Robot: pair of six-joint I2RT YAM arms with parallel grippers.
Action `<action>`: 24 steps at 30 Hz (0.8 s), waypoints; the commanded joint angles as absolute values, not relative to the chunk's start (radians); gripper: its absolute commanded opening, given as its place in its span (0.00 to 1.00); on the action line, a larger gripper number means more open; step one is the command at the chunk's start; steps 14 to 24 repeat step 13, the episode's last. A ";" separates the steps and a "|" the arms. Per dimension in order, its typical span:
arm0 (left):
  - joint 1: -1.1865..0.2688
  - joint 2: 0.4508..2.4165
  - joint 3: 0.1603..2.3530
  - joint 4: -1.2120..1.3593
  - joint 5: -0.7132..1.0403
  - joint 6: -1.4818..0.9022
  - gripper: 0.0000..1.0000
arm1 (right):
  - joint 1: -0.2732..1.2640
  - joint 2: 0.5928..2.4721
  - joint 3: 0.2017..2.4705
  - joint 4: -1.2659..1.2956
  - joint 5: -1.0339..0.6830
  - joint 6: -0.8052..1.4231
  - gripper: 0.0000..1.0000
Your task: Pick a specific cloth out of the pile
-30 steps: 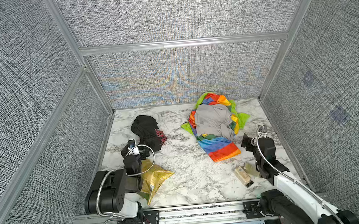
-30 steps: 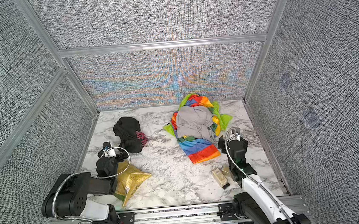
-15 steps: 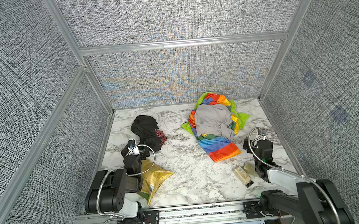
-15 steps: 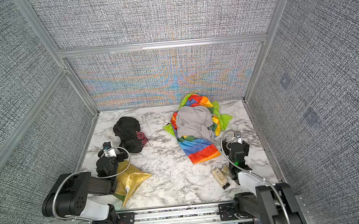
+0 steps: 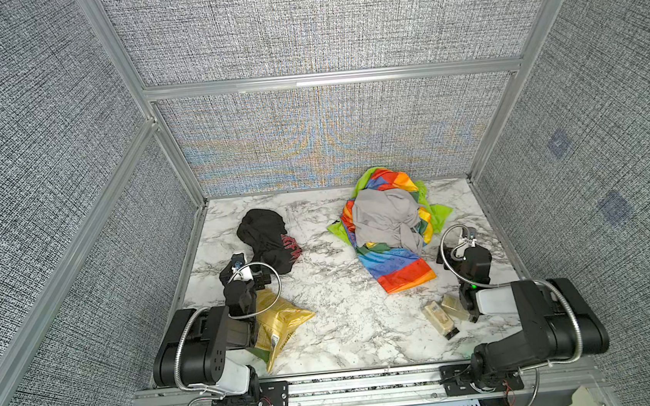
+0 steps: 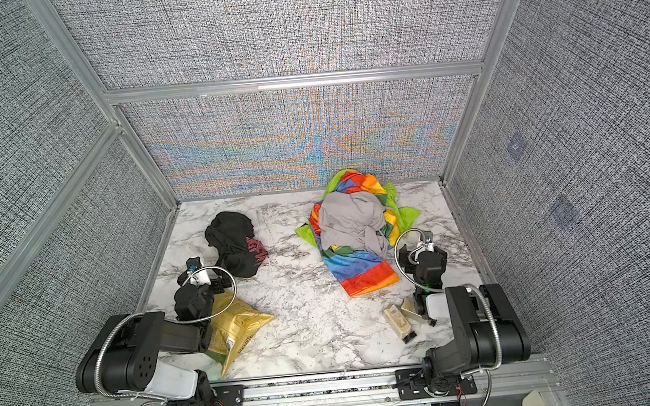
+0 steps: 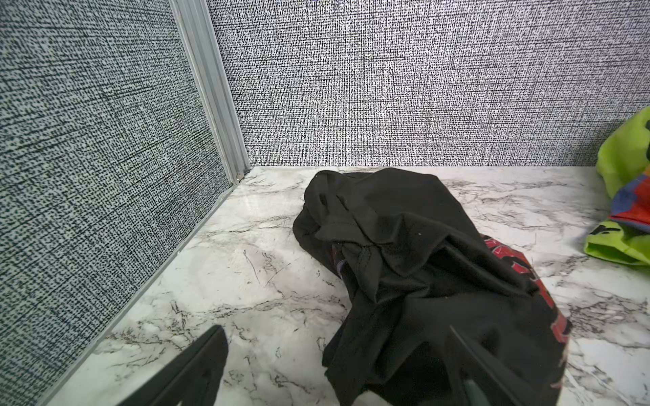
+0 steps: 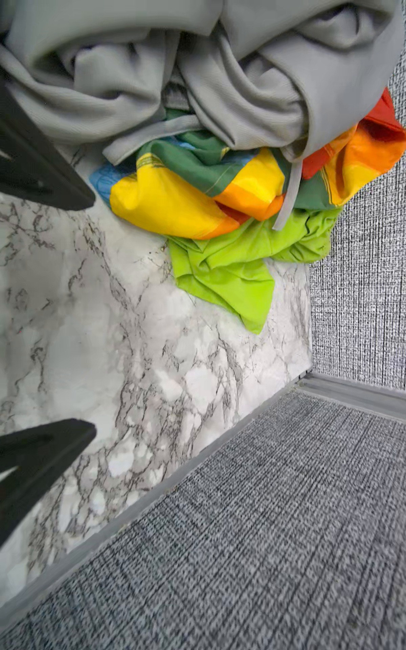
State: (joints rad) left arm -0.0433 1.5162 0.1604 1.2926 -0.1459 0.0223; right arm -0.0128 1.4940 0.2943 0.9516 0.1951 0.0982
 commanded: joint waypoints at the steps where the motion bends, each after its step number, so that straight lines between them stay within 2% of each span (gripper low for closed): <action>1: -0.042 1.516 0.162 1.330 -0.144 0.018 0.99 | -0.017 1.512 0.325 0.986 0.056 0.053 0.98; 24: -0.043 1.515 0.162 1.330 -0.143 0.018 0.99 | -0.012 1.513 0.333 0.969 0.040 0.038 0.99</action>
